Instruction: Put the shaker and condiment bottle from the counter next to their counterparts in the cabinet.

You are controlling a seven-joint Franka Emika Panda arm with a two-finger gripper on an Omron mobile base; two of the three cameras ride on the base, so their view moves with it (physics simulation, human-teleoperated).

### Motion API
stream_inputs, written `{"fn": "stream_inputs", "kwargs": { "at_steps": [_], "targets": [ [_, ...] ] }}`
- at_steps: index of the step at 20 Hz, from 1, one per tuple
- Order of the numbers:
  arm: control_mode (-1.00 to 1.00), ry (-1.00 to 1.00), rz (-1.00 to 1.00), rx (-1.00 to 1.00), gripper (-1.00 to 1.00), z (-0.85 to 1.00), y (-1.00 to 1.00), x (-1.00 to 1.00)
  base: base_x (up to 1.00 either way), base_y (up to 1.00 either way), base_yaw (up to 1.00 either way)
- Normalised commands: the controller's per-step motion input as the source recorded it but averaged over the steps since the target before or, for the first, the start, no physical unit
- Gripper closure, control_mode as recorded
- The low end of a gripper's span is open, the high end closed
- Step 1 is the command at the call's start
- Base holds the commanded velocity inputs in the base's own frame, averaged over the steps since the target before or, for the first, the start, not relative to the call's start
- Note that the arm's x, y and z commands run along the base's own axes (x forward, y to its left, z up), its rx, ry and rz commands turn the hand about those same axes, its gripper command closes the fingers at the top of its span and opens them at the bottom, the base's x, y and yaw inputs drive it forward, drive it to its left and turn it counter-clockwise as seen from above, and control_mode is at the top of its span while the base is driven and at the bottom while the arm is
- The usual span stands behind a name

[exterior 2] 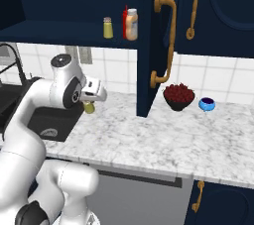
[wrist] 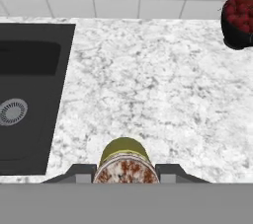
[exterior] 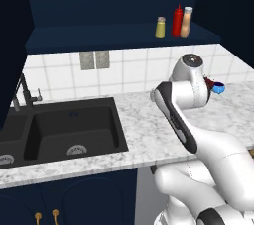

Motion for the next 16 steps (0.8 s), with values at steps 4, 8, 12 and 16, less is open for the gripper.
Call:
{"fn": "stream_inputs", "kwargs": {
  "at_steps": [4, 8, 12, 16],
  "targets": [
    [-1.00, -0.17, 0.00, 0.00, 1.00, 0.67, 0.01, 0.00, 0.00, 0.00, 0.00],
    [-1.00, -0.17, 0.00, 0.00, 1.00, 0.74, 0.06, 0.00, 0.00, 0.00, 0.00],
    [-1.00, -0.13, 0.00, 0.00, 1.00, 0.73, 0.08, 0.00, 0.00, 0.00, 0.00],
    [-1.00, -0.13, 0.00, 0.00, 1.00, 0.70, 0.08, 0.00, 0.00, 0.00, 0.00]
  ]
}}
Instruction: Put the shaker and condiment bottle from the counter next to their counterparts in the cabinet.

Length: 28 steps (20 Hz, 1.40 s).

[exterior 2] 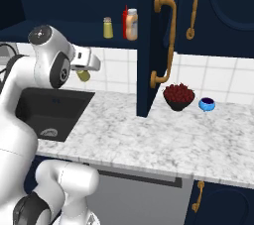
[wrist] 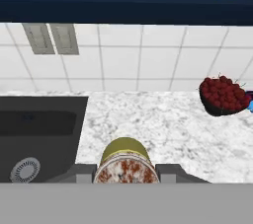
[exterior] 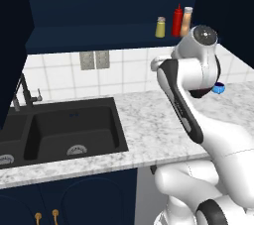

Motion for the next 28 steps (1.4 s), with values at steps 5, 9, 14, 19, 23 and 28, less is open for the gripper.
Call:
{"fn": "stream_inputs", "kwargs": {
  "at_steps": [5, 9, 14, 19, 23, 28],
  "targets": [
    [-1.00, -0.09, 0.00, 0.00, 1.00, 0.61, 0.03, 0.06, 0.00, 0.00, 0.00],
    [-1.00, -0.07, 0.00, 0.00, 1.00, 0.64, 0.02, 0.30, 0.00, 0.00, 0.00],
    [-1.00, -0.04, 0.00, 0.00, 1.00, 0.49, 0.00, 0.30, 0.00, 0.00, 0.00],
    [-1.00, 0.00, 0.00, 0.00, 1.00, 0.29, 0.00, 0.33, 0.00, 0.00, 0.00],
    [-1.00, 0.00, -0.01, -0.01, 1.00, 0.04, 0.00, 0.50, 0.00, 0.00, 0.00],
    [-1.00, -0.05, 0.00, 0.00, 1.00, -0.06, 0.00, 0.50, 0.00, 0.00, 0.00]
  ]
}}
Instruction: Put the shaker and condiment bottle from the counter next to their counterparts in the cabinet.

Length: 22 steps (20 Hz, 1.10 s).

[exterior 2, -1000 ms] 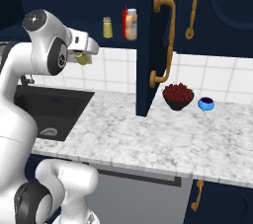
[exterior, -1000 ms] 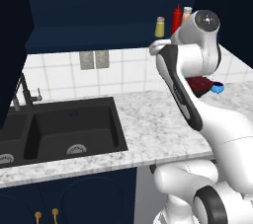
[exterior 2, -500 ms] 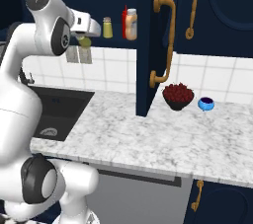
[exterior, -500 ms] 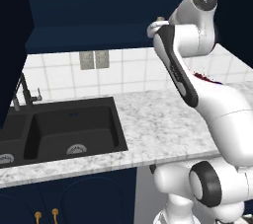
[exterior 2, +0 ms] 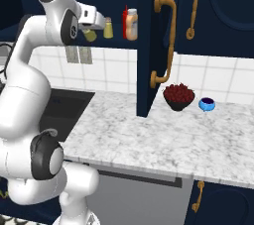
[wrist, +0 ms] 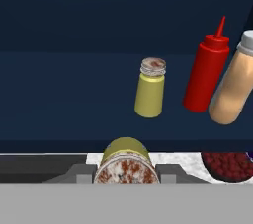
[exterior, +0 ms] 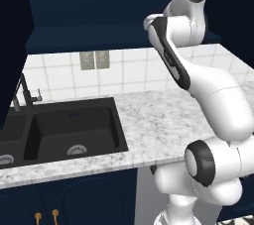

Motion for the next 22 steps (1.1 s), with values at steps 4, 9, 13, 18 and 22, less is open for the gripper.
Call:
{"fn": "stream_inputs", "kwargs": {
  "at_steps": [4, 9, 13, 18, 22],
  "targets": [
    [-1.00, -0.02, 0.00, 0.00, 1.00, -0.03, 0.00, 0.36, 0.00, 0.00, 0.00],
    [-1.00, 0.00, -0.01, 0.00, 1.00, -0.14, 0.04, 0.08, 0.00, 0.00, 0.00],
    [-1.00, 0.00, 0.00, 0.00, 1.00, -0.08, 0.17, 0.00, 0.00, 0.00, 0.00],
    [-1.00, 0.00, 0.00, 0.00, 1.00, -0.03, 0.09, 0.01, 0.00, 0.00, 0.00],
    [-1.00, 0.00, 0.00, 0.00, 1.00, -0.06, 0.00, 0.17, 0.00, 0.00, 0.00]
  ]
}}
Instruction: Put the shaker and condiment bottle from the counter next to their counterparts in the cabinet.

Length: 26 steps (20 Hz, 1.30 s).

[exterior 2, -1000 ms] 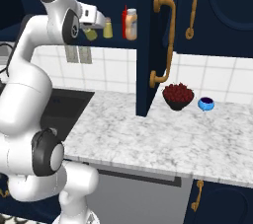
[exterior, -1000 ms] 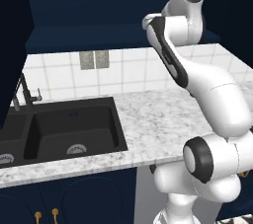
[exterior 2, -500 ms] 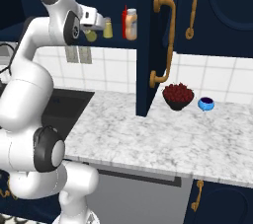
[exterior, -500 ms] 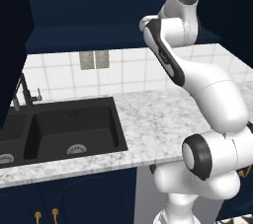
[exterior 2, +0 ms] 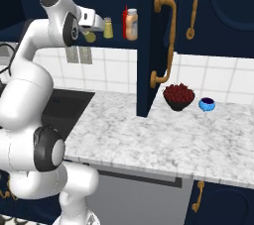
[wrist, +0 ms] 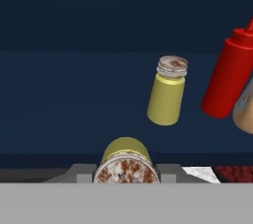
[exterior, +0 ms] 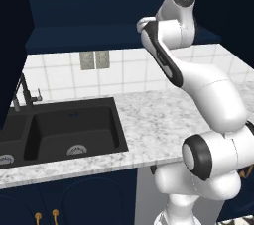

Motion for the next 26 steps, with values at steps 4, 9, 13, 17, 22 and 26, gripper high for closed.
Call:
{"fn": "stream_inputs", "kwargs": {
  "at_steps": [4, 9, 13, 17, 22, 26],
  "targets": [
    [-1.00, 0.00, 0.00, 0.00, 1.00, -0.01, 0.00, 0.42, 0.00, 0.00, 0.00],
    [-1.00, 0.00, 0.00, 0.03, 1.00, 0.00, 0.00, 0.50, 0.00, 0.00, 0.00],
    [-1.00, 0.05, 0.00, 0.05, 1.00, -0.01, 0.00, 0.31, 0.00, 0.00, 0.00],
    [-1.00, 0.06, 0.00, 0.00, 1.00, -0.19, 0.03, 0.00, 0.00, 0.00, 0.00],
    [-1.00, 0.08, 0.00, 0.00, 1.00, -0.21, 0.03, 0.00, 0.00, 0.00, 0.00],
    [-1.00, 0.03, 0.00, -0.02, 1.00, -0.24, 0.15, 0.00, 0.00, 0.00, 0.00]
  ]
}}
